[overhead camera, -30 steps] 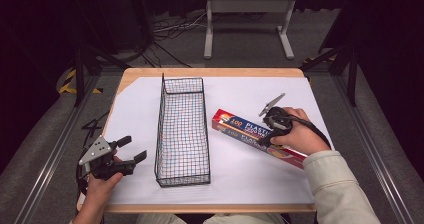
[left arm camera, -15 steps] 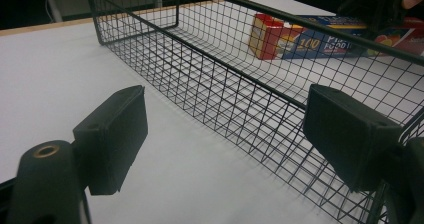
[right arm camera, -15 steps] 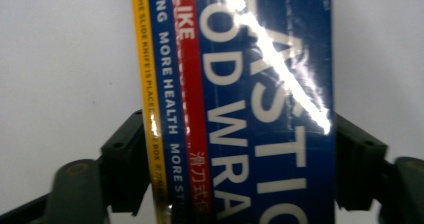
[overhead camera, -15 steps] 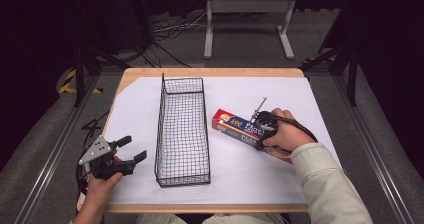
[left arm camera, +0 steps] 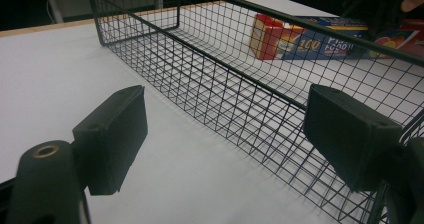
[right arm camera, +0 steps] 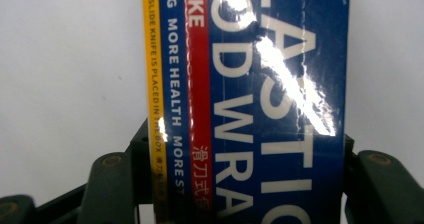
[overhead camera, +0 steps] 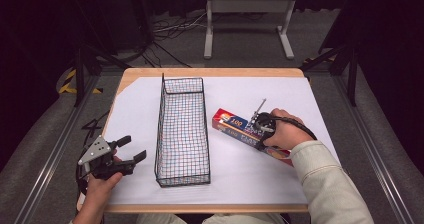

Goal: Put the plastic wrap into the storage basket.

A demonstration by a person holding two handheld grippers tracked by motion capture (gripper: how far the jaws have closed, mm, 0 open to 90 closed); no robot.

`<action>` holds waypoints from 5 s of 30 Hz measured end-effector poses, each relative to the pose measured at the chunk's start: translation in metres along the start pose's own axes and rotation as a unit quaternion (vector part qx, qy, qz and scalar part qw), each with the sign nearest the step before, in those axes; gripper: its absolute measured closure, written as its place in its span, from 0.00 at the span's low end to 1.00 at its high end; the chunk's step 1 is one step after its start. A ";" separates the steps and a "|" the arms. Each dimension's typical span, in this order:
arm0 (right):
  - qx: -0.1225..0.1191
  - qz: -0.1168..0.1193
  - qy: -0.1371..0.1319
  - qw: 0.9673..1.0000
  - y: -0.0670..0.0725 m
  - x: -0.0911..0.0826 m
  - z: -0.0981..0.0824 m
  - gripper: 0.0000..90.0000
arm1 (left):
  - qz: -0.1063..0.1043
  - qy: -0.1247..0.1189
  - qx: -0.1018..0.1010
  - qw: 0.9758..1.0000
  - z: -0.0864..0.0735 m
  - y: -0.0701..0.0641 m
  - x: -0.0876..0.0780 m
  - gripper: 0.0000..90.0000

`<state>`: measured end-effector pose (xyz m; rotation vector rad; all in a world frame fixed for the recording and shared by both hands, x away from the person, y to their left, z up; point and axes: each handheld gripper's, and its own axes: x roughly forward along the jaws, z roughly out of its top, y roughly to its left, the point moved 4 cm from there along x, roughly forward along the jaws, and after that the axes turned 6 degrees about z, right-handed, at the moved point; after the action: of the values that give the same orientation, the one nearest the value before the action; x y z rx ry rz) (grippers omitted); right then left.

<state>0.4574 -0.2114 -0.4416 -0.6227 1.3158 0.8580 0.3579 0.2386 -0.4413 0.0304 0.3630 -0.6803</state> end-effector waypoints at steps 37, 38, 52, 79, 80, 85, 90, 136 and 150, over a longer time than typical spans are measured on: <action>0.379 0.013 -0.238 0.894 0.031 -0.094 0.043 0.45 | 0.003 -0.010 -0.003 1.000 0.002 0.002 -0.002 0.21; 0.383 0.015 -0.249 0.890 0.032 -0.098 0.045 0.45 | 0.003 -0.011 -0.001 1.000 0.002 0.002 -0.002 0.21; 0.397 0.013 -0.272 0.877 0.052 -0.109 0.076 0.45 | 0.004 -0.014 -0.007 1.000 0.002 0.003 -0.003 0.21; 0.414 0.021 -0.249 0.875 0.091 -0.109 0.149 0.45 | -0.013 -0.026 -0.020 0.999 0.005 0.004 0.000 0.21; 0.412 0.023 -0.250 0.876 0.093 -0.110 0.153 0.45 | -0.014 -0.026 -0.020 0.999 0.005 0.004 0.000 0.21; 0.412 0.031 -0.246 0.877 0.096 -0.106 0.163 0.45 | -0.012 -0.028 -0.020 0.999 0.005 0.005 -0.001 0.21; 0.409 0.036 -0.241 0.879 0.099 -0.103 0.172 0.45 | -0.014 -0.027 -0.019 0.999 0.005 0.004 0.000 0.21; 0.417 0.044 -0.177 0.891 0.109 -0.027 0.211 0.45 | -0.012 -0.028 -0.023 0.999 0.004 0.005 0.000 0.21; 0.429 0.043 -0.145 0.891 0.109 -0.006 0.209 0.45 | -0.014 -0.027 -0.023 0.999 0.004 0.005 0.000 0.21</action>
<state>0.4855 0.0175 -0.3920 0.2578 1.2920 0.3403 0.3623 0.2420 -0.4380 -0.0363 0.3269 -0.6994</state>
